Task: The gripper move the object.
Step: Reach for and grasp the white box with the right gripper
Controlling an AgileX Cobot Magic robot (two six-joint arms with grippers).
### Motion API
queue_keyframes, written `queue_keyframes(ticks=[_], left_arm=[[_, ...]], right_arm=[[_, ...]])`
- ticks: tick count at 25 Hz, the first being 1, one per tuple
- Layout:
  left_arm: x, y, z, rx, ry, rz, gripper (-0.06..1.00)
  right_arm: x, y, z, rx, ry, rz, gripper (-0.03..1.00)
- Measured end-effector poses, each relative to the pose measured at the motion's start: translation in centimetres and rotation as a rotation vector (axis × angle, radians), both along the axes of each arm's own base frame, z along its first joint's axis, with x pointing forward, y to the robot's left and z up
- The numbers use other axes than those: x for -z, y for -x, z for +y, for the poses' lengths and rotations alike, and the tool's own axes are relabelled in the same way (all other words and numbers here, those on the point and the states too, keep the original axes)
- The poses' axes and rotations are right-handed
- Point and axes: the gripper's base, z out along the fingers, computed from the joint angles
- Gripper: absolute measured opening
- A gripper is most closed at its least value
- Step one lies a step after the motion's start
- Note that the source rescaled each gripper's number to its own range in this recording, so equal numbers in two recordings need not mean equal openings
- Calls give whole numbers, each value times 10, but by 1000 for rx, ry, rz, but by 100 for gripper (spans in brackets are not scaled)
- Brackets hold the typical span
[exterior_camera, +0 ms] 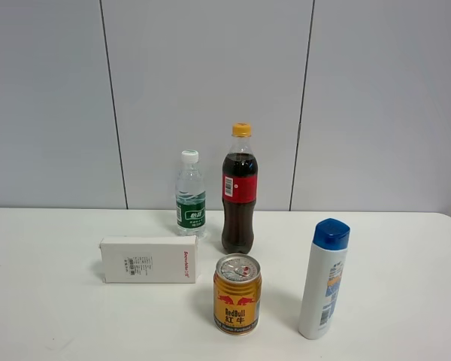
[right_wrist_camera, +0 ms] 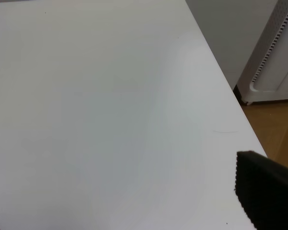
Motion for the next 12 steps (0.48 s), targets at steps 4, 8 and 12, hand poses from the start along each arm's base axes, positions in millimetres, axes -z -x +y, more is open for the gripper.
queue_keyframes(ticks=[4, 8, 12], left_arm=[[0, 0, 0, 0, 0, 0, 100], [0, 0, 0, 0, 0, 0, 100], [0, 0, 0, 0, 0, 0, 100]], right_arm=[[0, 0, 0, 0, 0, 0, 100], [0, 0, 0, 0, 0, 0, 100], [0, 0, 0, 0, 0, 0, 100]])
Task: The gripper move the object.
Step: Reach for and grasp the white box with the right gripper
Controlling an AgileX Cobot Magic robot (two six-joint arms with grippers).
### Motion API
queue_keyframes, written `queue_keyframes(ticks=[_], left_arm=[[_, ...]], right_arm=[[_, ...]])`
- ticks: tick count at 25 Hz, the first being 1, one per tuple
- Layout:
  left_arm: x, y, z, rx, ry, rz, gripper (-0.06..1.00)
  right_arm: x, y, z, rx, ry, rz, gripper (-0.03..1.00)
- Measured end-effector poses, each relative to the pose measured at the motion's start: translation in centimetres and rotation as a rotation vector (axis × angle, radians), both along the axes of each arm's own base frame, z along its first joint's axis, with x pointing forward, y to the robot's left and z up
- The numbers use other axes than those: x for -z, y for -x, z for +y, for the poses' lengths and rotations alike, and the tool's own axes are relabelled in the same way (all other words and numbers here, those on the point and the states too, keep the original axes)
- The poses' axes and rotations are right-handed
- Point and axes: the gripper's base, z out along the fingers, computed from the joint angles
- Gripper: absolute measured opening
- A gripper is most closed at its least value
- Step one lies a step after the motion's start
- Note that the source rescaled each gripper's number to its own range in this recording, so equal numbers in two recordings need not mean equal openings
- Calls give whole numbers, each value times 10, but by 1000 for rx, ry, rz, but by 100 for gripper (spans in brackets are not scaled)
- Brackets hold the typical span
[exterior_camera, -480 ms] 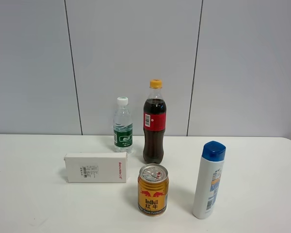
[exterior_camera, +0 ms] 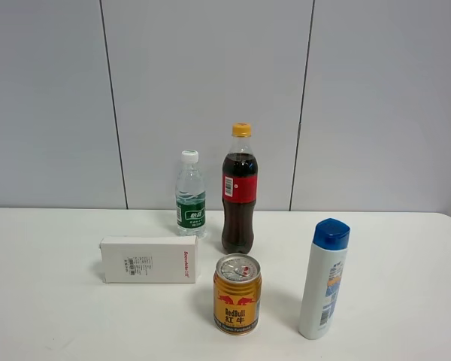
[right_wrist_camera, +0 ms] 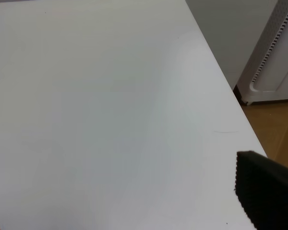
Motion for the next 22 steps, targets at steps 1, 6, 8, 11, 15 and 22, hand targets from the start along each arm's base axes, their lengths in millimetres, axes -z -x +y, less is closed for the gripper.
queue_keyframes(ticks=[1, 6, 8, 11, 15, 22], left_arm=[[0, 0, 0, 0, 0, 0, 100], [0, 0, 0, 0, 0, 0, 100], [0, 0, 0, 0, 0, 0, 100], [0, 0, 0, 0, 0, 0, 100], [0, 0, 0, 0, 0, 0, 100], [0, 0, 0, 0, 0, 0, 100]], right_arm=[[0, 0, 0, 0, 0, 0, 100], [0, 0, 0, 0, 0, 0, 100], [0, 0, 0, 0, 0, 0, 100], [0, 0, 0, 0, 0, 0, 100], [0, 0, 0, 0, 0, 0, 100], [0, 0, 0, 0, 0, 0, 100]])
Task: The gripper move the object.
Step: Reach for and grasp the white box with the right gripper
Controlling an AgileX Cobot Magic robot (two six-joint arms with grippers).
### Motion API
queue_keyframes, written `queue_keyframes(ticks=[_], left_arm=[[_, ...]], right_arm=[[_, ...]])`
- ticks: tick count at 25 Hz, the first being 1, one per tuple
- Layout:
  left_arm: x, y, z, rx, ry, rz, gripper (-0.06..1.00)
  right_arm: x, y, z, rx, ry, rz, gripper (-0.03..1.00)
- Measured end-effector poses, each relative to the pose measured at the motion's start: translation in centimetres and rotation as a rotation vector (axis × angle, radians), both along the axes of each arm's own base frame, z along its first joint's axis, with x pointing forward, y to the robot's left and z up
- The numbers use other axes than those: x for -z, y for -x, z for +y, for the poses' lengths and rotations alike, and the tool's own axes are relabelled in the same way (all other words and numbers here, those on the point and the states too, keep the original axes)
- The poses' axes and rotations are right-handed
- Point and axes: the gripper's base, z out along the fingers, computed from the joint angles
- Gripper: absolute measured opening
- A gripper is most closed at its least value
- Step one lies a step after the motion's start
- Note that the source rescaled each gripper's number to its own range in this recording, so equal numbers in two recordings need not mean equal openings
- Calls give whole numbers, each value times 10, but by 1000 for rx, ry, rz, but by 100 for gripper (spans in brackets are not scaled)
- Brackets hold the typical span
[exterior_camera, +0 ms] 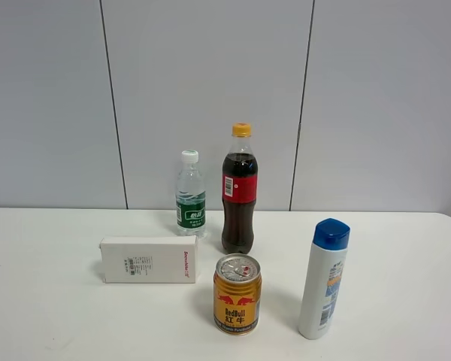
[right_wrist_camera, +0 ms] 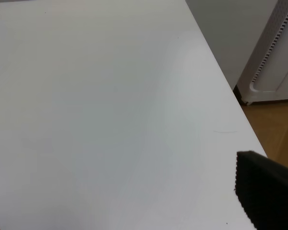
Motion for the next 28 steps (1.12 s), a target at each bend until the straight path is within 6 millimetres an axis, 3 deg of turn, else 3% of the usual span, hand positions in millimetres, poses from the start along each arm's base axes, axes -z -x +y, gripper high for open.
queue_keyframes(ticks=[13, 20, 22, 28], left_arm=[[0, 0, 0, 0, 0, 0, 100], [0, 0, 0, 0, 0, 0, 100], [0, 0, 0, 0, 0, 0, 100], [0, 0, 0, 0, 0, 0, 100]], right_arm=[[0, 0, 1, -5, -8, 0, 100], [-3, -4, 11, -139, -6, 17, 100], [-15, -12, 15, -171, -36, 6, 100], [-84, -53, 19, -246, -15, -61, 100]])
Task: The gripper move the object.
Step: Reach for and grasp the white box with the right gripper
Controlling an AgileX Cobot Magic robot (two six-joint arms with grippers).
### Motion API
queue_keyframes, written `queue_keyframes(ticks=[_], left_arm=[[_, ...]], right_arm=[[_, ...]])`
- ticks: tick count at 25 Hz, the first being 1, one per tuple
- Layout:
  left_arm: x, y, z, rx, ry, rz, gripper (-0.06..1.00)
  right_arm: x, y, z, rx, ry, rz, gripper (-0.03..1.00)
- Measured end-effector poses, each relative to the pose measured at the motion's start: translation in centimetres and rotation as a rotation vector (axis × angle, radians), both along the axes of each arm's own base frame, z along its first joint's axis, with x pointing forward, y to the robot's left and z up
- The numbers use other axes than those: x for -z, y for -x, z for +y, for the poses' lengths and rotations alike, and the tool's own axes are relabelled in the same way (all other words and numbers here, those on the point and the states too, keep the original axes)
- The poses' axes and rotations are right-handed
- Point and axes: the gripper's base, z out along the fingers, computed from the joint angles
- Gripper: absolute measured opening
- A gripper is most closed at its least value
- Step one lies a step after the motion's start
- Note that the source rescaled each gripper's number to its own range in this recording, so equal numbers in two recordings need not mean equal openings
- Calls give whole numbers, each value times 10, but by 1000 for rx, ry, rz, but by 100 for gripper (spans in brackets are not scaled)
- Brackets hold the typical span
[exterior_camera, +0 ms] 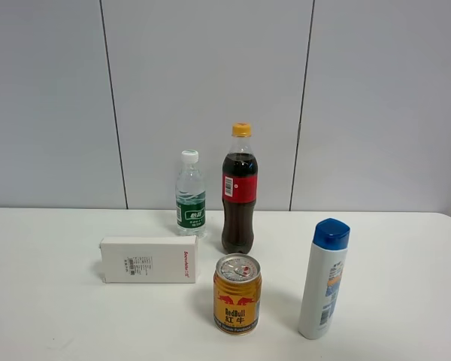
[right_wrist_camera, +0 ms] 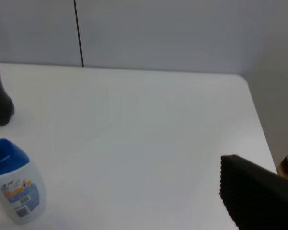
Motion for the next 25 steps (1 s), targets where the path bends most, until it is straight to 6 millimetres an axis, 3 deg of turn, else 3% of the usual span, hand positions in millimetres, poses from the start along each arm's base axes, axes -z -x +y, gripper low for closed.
queue_keyframes(ticks=[7, 11, 20, 25], left_arm=[[0, 0, 0, 0, 0, 0, 100], [0, 0, 0, 0, 0, 0, 100], [0, 0, 0, 0, 0, 0, 100], [0, 0, 0, 0, 0, 0, 100]], right_arm=[[-67, -67, 3, -107, 129, -15, 100], [-85, -109, 23, -255, 204, 0, 100], [-85, -211, 128, -572, 322, 63, 100], [-82, -252, 196, -703, 356, 69, 100]])
